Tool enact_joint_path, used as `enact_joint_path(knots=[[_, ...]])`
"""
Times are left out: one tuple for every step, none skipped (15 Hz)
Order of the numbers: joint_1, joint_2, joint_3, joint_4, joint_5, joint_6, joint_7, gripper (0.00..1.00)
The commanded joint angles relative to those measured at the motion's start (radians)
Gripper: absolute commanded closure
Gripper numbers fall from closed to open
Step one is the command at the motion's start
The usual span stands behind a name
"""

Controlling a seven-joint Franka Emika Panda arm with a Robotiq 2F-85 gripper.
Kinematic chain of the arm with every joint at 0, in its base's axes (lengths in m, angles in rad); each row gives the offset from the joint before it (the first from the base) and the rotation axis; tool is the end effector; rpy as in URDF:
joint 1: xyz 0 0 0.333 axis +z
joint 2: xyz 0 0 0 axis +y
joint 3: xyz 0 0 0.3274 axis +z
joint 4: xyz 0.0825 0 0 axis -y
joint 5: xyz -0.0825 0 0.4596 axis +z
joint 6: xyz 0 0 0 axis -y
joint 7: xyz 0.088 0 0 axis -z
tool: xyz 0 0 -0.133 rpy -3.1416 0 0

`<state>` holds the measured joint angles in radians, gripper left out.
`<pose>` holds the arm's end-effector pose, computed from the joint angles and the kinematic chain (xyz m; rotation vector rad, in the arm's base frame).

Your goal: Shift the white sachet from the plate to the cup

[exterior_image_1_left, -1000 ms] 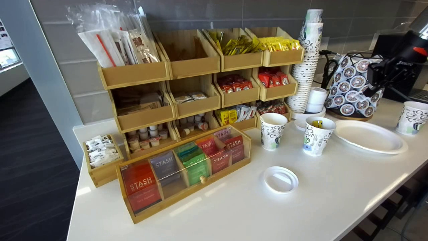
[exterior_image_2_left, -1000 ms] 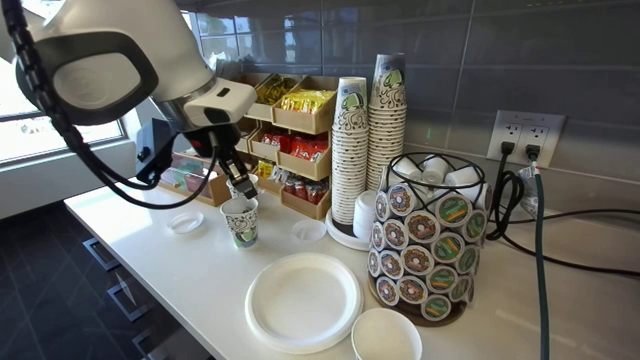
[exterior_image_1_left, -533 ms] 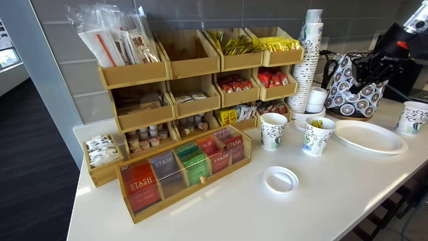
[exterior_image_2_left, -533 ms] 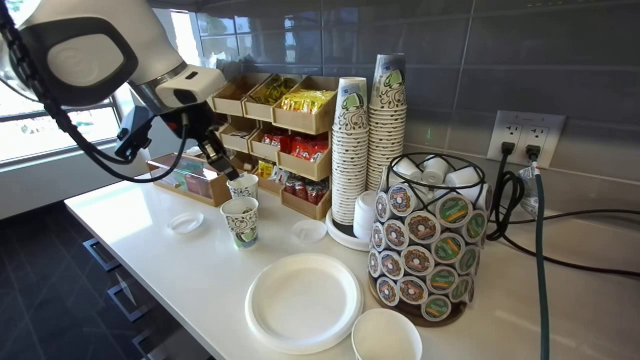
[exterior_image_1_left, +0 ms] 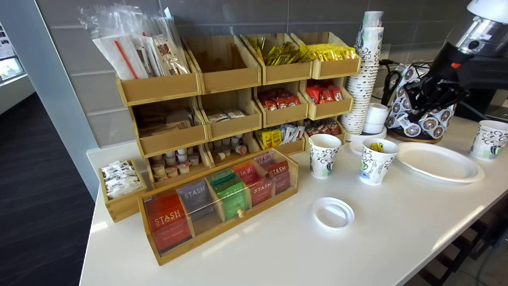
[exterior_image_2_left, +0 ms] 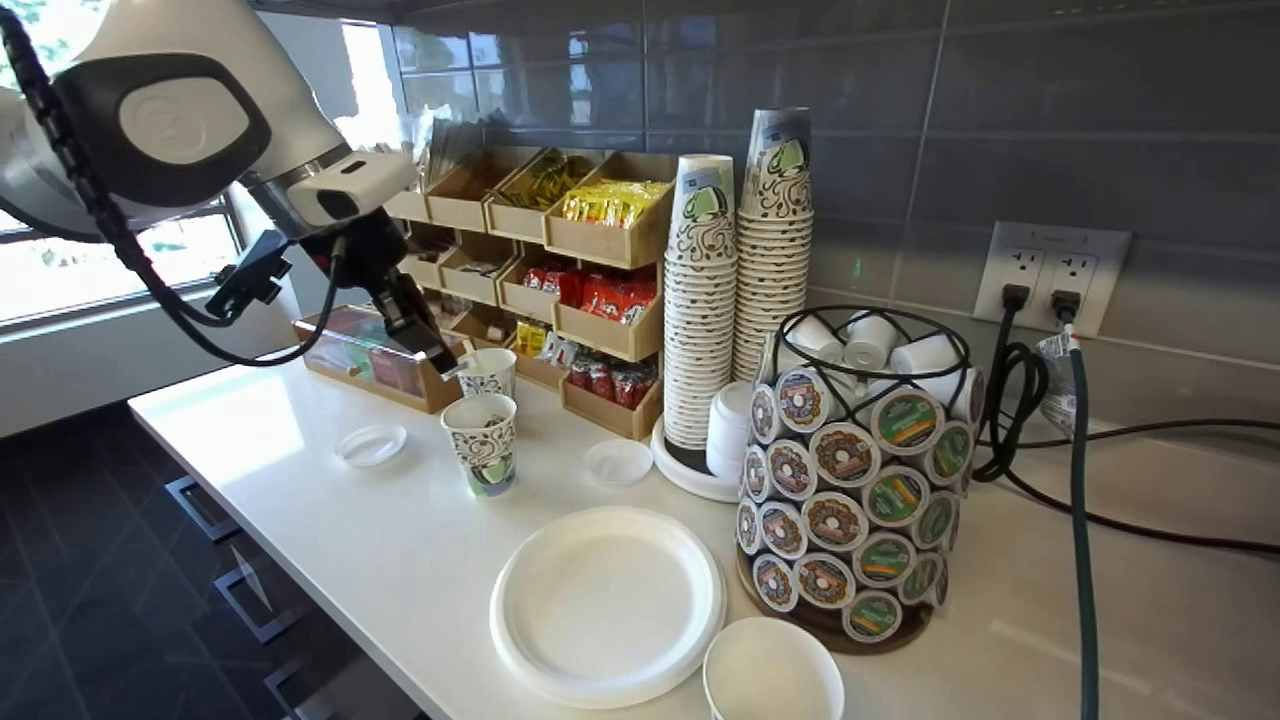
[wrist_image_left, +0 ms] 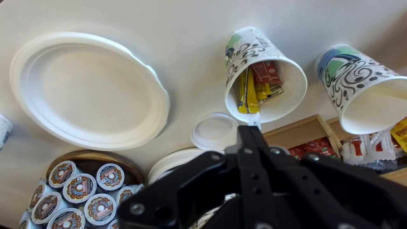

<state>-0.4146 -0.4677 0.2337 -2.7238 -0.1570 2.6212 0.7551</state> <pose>0.4545 -0.0925 0.3372 2.7355 -1.1872 0.5883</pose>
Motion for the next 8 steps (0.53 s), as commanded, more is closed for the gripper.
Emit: enact_joint_path(knots=[[-0.018, 0.075, 0.032, 0.049, -0.095, -0.034, 0.124, 1.0], [-0.017, 0.095, 0.033, 0.06, -0.117, -0.037, 0.151, 1.0], [-0.013, 0.111, 0.031, 0.069, -0.138, -0.042, 0.175, 1.0], [-0.009, 0.131, 0.026, 0.079, -0.159, -0.048, 0.197, 1.0], [-0.003, 0.147, 0.019, 0.088, -0.178, -0.054, 0.218, 1.0], [0.004, 0.169, 0.008, 0.096, -0.192, -0.042, 0.234, 1.0], [0.013, 0.187, -0.002, 0.102, -0.203, -0.039, 0.249, 1.0], [0.019, 0.209, -0.01, 0.111, -0.217, -0.035, 0.264, 1.0]])
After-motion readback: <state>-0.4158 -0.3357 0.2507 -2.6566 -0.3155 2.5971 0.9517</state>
